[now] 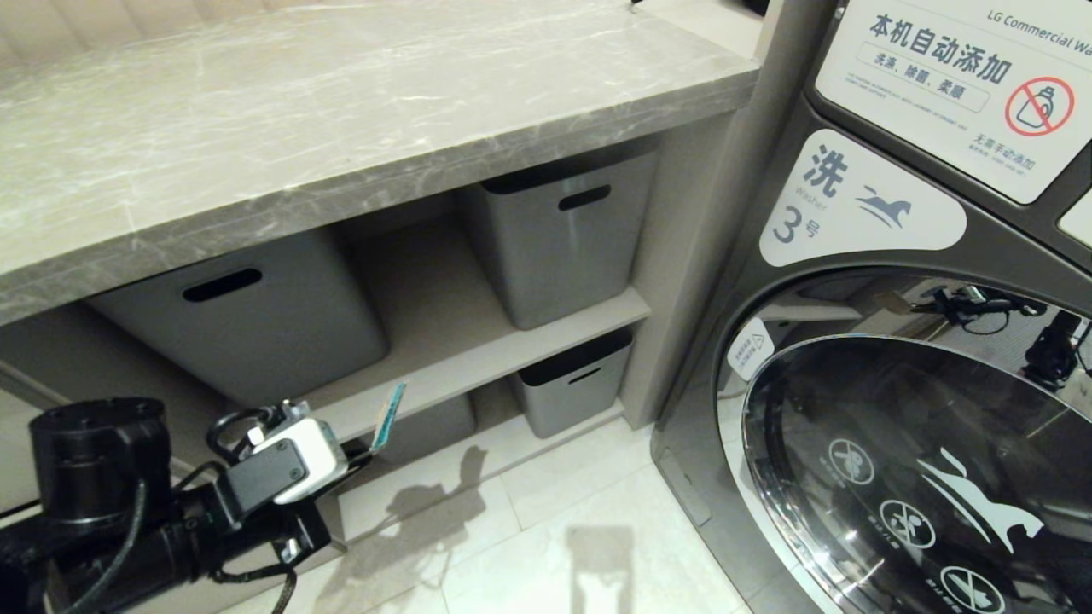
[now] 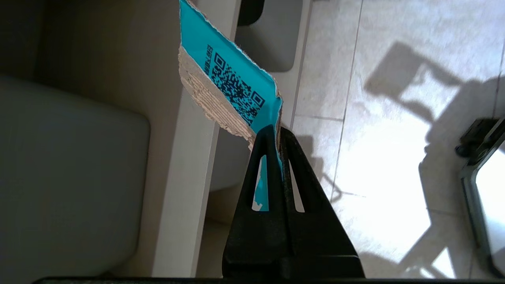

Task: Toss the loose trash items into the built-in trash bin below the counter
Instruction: Put the garbage in the trash can

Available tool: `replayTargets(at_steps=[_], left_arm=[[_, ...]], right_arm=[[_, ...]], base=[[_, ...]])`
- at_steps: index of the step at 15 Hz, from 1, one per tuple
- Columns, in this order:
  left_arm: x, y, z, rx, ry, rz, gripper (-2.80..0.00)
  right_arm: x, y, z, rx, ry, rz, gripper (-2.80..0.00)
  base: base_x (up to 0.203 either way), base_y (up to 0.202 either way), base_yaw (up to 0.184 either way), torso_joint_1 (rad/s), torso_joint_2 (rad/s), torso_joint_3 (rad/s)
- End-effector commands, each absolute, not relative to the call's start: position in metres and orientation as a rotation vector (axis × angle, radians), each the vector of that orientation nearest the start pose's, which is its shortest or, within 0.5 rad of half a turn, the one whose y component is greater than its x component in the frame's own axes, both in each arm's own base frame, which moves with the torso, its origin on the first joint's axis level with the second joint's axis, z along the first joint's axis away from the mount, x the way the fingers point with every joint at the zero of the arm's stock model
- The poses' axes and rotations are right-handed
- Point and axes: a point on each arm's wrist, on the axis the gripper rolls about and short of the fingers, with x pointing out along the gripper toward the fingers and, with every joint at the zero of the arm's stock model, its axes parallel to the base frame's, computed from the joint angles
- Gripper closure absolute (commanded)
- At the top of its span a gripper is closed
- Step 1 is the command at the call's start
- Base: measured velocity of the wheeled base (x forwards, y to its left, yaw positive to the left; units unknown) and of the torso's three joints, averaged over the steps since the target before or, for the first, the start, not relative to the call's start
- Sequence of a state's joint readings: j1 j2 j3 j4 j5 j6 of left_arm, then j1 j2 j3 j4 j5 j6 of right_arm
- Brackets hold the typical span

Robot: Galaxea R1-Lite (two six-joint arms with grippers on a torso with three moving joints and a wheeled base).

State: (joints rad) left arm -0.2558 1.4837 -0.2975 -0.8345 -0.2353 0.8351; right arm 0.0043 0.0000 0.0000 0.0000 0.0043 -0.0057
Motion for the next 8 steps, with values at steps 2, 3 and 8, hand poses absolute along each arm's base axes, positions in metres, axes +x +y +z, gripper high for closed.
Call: replayTargets(at_steps=[2,3,8], left_arm=[[0.159,-0.048,0.157,0.711,0.008,-0.542,0.00],[0.148,-0.043,0.163,0.666,-0.019,-0.514,0.00],[0.099,-0.023,0.168,0.478,-0.061,-0.398,0.00]], right_arm=[[-0.023,0.000,0.075,-0.006,0.000,0.009,0.00],[-0.023,0.000,0.075,-0.006,-0.002,0.009,0.00],[-0.023,0.000,0.075,-0.006,-0.001,0.009,0.00]], base=[[0.000,0.000,0.000,0.000,0.00,0.000],[0.000,0.000,0.000,0.000,0.00,0.000],[0.000,0.000,0.000,0.000,0.00,0.000]])
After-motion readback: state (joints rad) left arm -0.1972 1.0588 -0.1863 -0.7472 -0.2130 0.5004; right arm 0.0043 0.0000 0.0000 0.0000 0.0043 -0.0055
